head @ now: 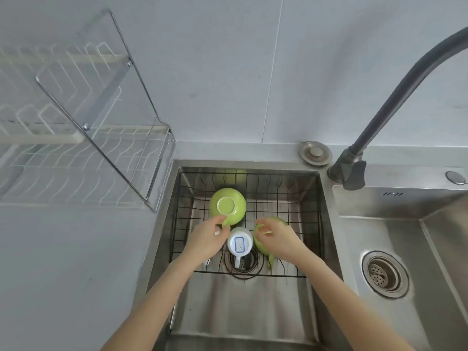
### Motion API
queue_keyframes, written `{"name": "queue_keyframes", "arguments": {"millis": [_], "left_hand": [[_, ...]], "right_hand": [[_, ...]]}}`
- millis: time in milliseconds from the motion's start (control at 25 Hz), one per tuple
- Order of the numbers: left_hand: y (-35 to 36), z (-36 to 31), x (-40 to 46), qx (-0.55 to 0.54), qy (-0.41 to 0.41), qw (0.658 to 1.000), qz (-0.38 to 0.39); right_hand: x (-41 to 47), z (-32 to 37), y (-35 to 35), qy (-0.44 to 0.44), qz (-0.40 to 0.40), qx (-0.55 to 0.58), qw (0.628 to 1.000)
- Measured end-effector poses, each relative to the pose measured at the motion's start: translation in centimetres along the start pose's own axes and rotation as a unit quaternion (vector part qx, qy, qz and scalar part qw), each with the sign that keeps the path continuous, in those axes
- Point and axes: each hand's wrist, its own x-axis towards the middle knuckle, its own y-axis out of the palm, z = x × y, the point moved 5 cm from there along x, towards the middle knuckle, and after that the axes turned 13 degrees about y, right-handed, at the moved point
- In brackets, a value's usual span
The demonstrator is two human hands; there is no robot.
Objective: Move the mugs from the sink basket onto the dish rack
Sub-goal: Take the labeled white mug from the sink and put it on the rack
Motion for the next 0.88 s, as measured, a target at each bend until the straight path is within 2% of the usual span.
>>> {"name": "queue_keyframes", "arguments": {"millis": [280,720,880], "left_hand": [[4.2,4.2,1.6,-0.036,-0.073,0.996,0.027],[7.4,7.1,3.7,-0.054,-0.106,0.992,0.044],[7.7,7.5,3.8,-0.053,-0.102,0.993,0.025]], "right_hand": [[3.4,-2.3,3.5,0.096,0.053,0.038,0.993],[6.9,-3.4,6.3,0.136,0.084,0.086,0.983],[7.1,-3.9,6.5,0.135,0.072,0.115,0.981]]}}
